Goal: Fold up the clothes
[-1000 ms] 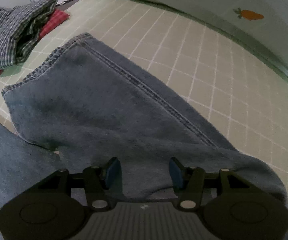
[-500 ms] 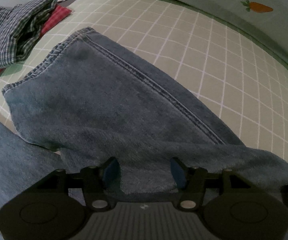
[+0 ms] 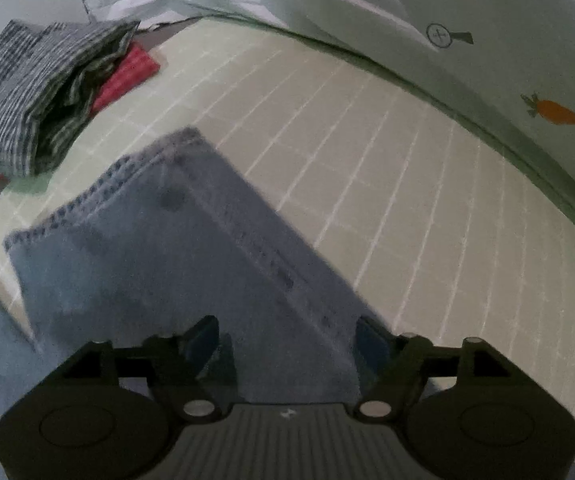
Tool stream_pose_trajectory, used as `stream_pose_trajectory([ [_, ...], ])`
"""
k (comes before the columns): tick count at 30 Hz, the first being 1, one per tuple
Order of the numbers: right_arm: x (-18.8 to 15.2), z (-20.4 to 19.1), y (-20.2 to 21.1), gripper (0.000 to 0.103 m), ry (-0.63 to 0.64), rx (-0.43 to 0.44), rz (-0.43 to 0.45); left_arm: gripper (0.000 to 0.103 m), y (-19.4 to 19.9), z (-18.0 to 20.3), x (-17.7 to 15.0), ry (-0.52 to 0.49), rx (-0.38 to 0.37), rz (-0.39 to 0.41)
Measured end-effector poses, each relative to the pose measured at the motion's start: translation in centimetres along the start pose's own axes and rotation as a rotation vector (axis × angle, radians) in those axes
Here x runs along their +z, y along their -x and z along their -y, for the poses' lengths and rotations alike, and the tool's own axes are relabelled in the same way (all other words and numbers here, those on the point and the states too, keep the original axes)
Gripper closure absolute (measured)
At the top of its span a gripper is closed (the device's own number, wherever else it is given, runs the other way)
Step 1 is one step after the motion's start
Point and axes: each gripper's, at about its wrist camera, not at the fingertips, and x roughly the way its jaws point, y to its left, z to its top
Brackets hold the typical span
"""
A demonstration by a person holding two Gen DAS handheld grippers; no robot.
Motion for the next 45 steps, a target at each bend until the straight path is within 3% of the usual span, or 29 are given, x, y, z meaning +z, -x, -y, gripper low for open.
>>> stream_pose_trajectory([
  [4,0.0,-0.8,-1.5,0.006,0.004,-0.068,-0.006,0.017,-1.8,1.2,1.4,0.017,0.102,-0.005],
  [8,0.3,-1.0,-2.9,0.004,-0.005,-0.127,-0.011,0.012,-3.9,1.5,2.2,0.021,0.216,-0.030],
  [10,0.5,-1.2,-3.6,0.005,0.005,-0.155,-0.017,0.009,-4.1,0.7,2.2,0.055,0.204,-0.001],
  [13,0.6,-1.5,-4.5,0.010,0.028,-0.193,-0.026,0.027,-3.9,-0.5,2.1,0.116,0.169,0.043],
  [14,0.7,-1.6,-4.7,0.015,0.026,-0.207,-0.027,0.044,-3.7,-0.8,2.1,0.133,0.159,0.057],
  [15,0.7,-1.5,-4.8,0.019,0.018,-0.221,-0.023,0.071,-3.5,-1.0,2.1,0.148,0.149,0.070],
  [16,0.7,-1.5,-4.7,0.028,0.013,-0.224,-0.016,0.083,-3.4,-1.0,2.2,0.143,0.136,0.078],
  [19,0.9,-1.5,-4.4,0.054,0.020,-0.206,0.015,0.091,-3.4,-1.2,2.5,0.175,0.136,0.072],
  [21,1.1,-1.5,-3.9,0.080,0.030,-0.190,0.045,0.093,-3.5,-1.2,2.8,0.182,0.129,0.071],
  [22,1.3,-1.6,-3.5,0.100,0.033,-0.185,0.072,0.093,-3.4,-1.2,3.0,0.187,0.119,0.074],
  [23,1.5,-1.6,-3.0,0.103,0.036,-0.180,0.099,0.093,-3.0,-1.0,3.1,0.192,0.108,0.080],
  [27,2.8,-2.2,-1.1,0.103,0.104,-0.154,0.216,0.094,-0.4,0.1,4.8,0.190,0.040,0.155],
  [31,3.5,-3.0,-0.4,0.097,0.145,-0.114,0.187,0.094,3.8,1.0,6.5,0.205,-0.067,0.250],
  [35,2.1,-3.6,-0.2,0.084,0.177,-0.093,0.170,0.094,11.1,0.7,7.1,0.216,-0.184,0.437],
  [38,1.1,-3.5,-0.1,0.084,0.180,-0.085,0.142,0.094,16.5,-1.3,6.6,0.243,-0.227,0.592],
  [40,0.5,-3.5,-0.1,0.084,0.181,-0.084,0.128,0.094,17.6,-3.5,5.8,0.282,-0.208,0.606],
  [42,0.0,-3.2,0.2,0.082,0.184,-0.089,0.120,0.093,16.8,-5.9,4.4,0.318,-0.152,0.565],
  [43,-0.2,-3.1,0.2,0.079,0.185,-0.094,0.115,0.093,15.9,-7.0,3.7,0.334,-0.116,0.534],
  [45,-0.6,-2.7,0.3,0.074,0.186,-0.109,0.103,0.092,12.3,-9.2,2.0,0.376,-0.015,0.394],
])
